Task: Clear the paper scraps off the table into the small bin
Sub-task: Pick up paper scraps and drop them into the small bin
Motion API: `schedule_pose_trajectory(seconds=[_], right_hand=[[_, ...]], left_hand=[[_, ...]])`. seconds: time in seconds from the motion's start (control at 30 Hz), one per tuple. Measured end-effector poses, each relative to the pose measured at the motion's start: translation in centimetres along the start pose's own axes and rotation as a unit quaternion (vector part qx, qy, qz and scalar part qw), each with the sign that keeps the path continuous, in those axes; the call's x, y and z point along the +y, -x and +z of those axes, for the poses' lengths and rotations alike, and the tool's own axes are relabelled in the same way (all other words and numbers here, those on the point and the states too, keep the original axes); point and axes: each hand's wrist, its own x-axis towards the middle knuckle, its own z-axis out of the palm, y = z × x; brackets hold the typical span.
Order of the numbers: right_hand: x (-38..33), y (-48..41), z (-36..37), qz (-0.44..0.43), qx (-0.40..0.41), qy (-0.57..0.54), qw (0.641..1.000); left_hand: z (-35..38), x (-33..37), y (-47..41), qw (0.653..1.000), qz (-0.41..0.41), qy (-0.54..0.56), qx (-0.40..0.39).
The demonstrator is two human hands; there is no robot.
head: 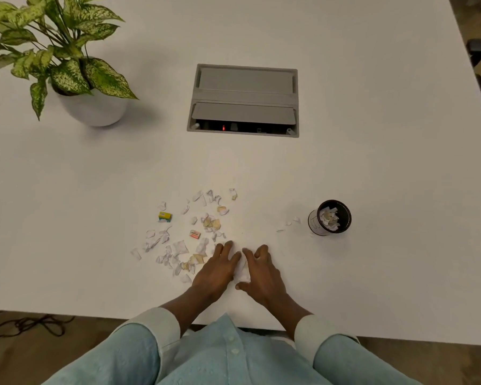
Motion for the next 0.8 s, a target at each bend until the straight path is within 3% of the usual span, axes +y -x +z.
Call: schedule_pose_trajectory(seconds=[0.27,0.43,0.63,0.8], right_hand=[[0.8,-0.2,-0.5,-0.046,0.049,-0.026,0.997],[1.5,0.2,-0.8,-0.012,0.097,-0.107,0.989],[2.8,1.1,-3.0,0.088,0.221,-0.268,0.933],[4.8,1.6,-6.5,0.121,0.289,-0.365,0.877]], left_hand=[[0.4,0.1,0.4,0.998,-0.03,0.043,0.047],[-0.2,0.7,0.1,0.98,-0.072,0.144,0.118],[-3.0,3.0,-1.4,0.933,-0.137,0.274,0.189],[-6.7,6.6,-3.8,0.911,-0.112,0.324,0.229]])
